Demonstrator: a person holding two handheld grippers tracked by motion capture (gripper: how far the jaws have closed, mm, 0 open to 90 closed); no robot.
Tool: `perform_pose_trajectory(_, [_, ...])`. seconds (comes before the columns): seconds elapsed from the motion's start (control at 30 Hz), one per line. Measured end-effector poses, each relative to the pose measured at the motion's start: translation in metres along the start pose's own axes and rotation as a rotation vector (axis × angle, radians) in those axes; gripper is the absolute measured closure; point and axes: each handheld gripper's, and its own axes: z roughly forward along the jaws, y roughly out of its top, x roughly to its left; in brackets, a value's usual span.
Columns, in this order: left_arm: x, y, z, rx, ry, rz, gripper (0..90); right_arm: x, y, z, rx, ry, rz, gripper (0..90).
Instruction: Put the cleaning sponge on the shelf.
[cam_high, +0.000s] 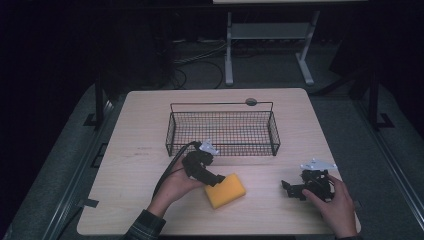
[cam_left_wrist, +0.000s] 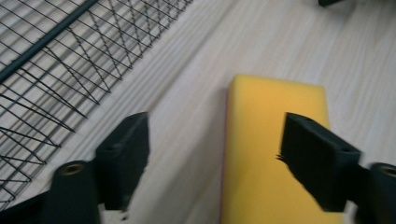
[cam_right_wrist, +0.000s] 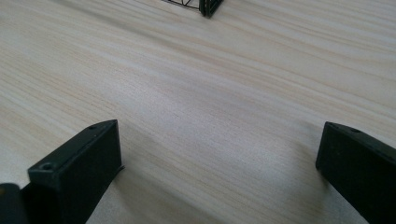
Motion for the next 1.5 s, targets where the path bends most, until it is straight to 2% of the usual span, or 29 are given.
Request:
perform_pose_trajectory(0.13, [-0.009, 0.002, -0.001, 0.026, -0.01, 0.011, 13.3, 0.0, 0.0, 0.0, 0.0, 0.0, 0.0, 0.0])
perform_pose_trajectory(0.2, [-0.012, 0.002, 0.001, 0.048, -0.012, 0.032, 13.0, 0.0, 0.0, 0.0, 0.0, 0.0, 0.001, 0.0])
perform_pose_trajectory(0.33, [-0.02, 0.003, 0.007, 0.059, -0.017, 0.04, 13.0, 0.0, 0.0, 0.0, 0.0, 0.0, 0.0, 0.0])
perform_pose_trajectory(0.37, [-0.021, 0.003, 0.008, 0.075, -0.019, 0.054, 13.0, 0.0, 0.0, 0.0, 0.0, 0.0, 0.0, 0.0])
perform_pose_trajectory(0.6, [-0.033, 0.005, 0.017, 0.105, -0.022, 0.084, 13.0, 0.0, 0.0, 0.0, 0.0, 0.0, 0.0, 0.0])
perform_pose_trajectory(0.87, [-0.045, 0.006, 0.031, 0.141, -0.012, 0.119, 13.0, 0.0, 0.0, 0.0, 0.0, 0.0, -0.001, 0.0])
perform_pose_trajectory(1.27, [-0.049, 0.004, 0.044, 0.179, -0.007, 0.146, 13.0, 0.0, 0.0, 0.0, 0.0, 0.0, 0.0, 0.0])
perform_pose_trajectory(1.5, [-0.049, 0.003, 0.051, 0.202, 0.014, 0.16, 13.6, 0.0, 0.0, 0.0, 0.0, 0.0, 0.0, 0.0])
